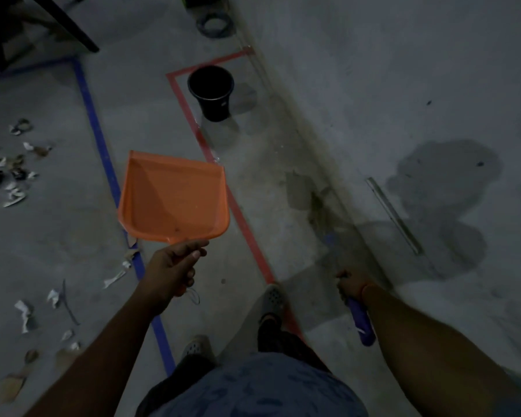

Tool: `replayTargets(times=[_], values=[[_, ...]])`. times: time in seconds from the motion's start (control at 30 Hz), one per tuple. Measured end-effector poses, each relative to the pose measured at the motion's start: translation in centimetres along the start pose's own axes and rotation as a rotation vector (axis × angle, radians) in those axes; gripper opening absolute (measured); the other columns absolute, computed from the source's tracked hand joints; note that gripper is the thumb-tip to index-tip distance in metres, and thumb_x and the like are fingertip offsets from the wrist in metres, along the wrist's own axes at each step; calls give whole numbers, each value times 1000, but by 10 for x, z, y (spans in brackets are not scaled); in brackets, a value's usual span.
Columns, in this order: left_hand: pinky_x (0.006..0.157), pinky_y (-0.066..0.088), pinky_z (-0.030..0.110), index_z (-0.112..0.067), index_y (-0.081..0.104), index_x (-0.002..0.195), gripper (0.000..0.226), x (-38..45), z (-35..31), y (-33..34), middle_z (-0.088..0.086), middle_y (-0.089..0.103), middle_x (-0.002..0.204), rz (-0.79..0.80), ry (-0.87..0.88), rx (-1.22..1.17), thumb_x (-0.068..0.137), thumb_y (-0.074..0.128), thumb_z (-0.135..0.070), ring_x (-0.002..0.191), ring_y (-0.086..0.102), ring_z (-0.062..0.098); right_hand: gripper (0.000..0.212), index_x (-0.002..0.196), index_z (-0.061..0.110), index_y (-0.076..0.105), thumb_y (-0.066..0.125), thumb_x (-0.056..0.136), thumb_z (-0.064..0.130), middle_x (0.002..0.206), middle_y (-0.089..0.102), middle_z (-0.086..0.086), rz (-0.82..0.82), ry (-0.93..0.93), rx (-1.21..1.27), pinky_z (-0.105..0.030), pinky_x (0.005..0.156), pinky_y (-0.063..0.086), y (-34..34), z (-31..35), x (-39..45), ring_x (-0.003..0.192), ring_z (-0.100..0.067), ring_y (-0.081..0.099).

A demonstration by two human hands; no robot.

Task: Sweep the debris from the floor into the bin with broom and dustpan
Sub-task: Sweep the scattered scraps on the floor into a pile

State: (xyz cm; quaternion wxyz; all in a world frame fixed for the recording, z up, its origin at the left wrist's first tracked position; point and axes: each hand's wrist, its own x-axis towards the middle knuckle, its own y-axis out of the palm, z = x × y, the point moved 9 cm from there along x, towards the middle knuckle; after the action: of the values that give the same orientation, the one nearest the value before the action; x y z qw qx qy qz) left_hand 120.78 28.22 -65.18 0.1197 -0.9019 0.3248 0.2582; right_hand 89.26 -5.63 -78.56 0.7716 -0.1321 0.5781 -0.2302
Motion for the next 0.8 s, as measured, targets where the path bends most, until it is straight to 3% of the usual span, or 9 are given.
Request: replayTargets(times=[0.13,0.23,0.4,0.57,0.67,0.8], values=[[43,30,25,-17,70,120,24,19,-21,40,7,62,82,8,5,6,102,55,-11,50,44,14,24,100,7,62,51,84,-6,74,61,-20,94,-46,-91,-31,48,49,-13,6,7,53,-27,56],[45,31,28,-17,70,122,25,35,-32,58,9,65,93,15,26,2,102,55,-10,50,44,13,23,95,16,66,53,87,-1,78,59,-16,105,-83,-95,-28,49,45,-36,6,9,57,-24,52],[46,30,29,-22,72,118,24,57,-50,67,11,59,81,36,42,6,102,57,-15,51,43,16,21,104,13,66,54,92,2,78,56,-18,68,-163,-3,-24,42,38,-85,18,15,42,-18,42],[46,29,29,-21,71,121,25,84,-61,62,17,58,91,38,31,-12,102,56,-14,52,43,15,19,100,14,65,53,91,2,78,58,-15,-14,-184,9,-27,45,42,-107,69,48,47,-21,49],[45,30,28,-21,71,119,25,103,-72,56,12,63,93,43,19,9,102,56,-11,52,44,14,23,92,22,66,54,85,3,80,63,-13,-39,-174,-6,-30,53,50,-110,103,71,59,-26,59],[44,30,26,-13,69,120,24,127,-97,35,-6,64,72,-3,20,-1,102,54,-8,50,44,12,23,102,9,65,53,86,-2,73,61,-16,27,-118,-41,-31,51,49,-106,142,85,57,-27,57]])
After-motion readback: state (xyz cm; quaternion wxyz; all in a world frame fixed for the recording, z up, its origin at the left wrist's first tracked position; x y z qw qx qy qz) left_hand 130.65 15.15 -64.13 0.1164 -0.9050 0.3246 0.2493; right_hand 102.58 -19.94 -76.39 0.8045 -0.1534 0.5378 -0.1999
